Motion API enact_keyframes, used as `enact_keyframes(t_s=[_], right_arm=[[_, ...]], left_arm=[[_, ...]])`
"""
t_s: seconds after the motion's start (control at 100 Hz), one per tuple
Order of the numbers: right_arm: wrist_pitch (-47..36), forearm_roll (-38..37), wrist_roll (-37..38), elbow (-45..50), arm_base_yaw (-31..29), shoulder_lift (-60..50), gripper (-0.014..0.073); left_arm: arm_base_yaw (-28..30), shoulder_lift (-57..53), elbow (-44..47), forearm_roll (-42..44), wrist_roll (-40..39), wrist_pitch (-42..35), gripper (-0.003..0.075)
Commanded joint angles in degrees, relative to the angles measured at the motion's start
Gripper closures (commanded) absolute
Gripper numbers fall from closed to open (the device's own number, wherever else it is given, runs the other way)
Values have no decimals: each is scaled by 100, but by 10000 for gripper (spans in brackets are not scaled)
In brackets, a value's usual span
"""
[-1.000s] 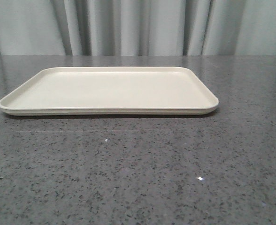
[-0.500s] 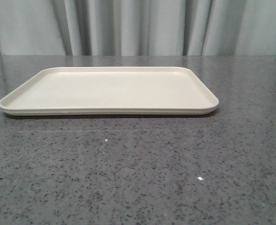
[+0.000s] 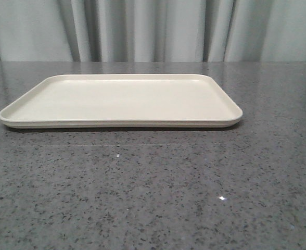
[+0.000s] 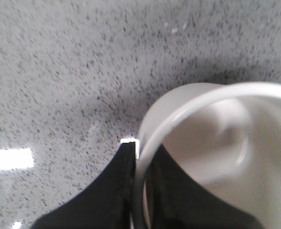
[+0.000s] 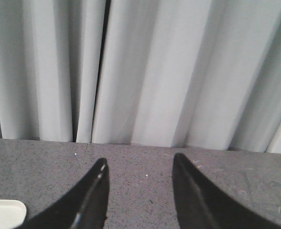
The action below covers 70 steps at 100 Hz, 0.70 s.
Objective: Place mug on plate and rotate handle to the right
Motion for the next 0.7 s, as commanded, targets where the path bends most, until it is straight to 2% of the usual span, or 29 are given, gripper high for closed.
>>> enact_keyframes(t_s=[0.0,0.26,0.47,0.69], right_arm=[[-413,-84,-41,-183,-2,12,260],[-413,-90,-41,-183,-2,12,260],[-400,-90,-48,-183,-2,12,260],[-400,-90,-97,-183,-2,12,260]], left_arm=[[6,-81,-398,-15,104,-53,740],[6,-81,-898,-479,266,13,740],[-18,-81,-1260,-1240,666,-230,740],[-717,246,-1985,-1308,687,-257,740]])
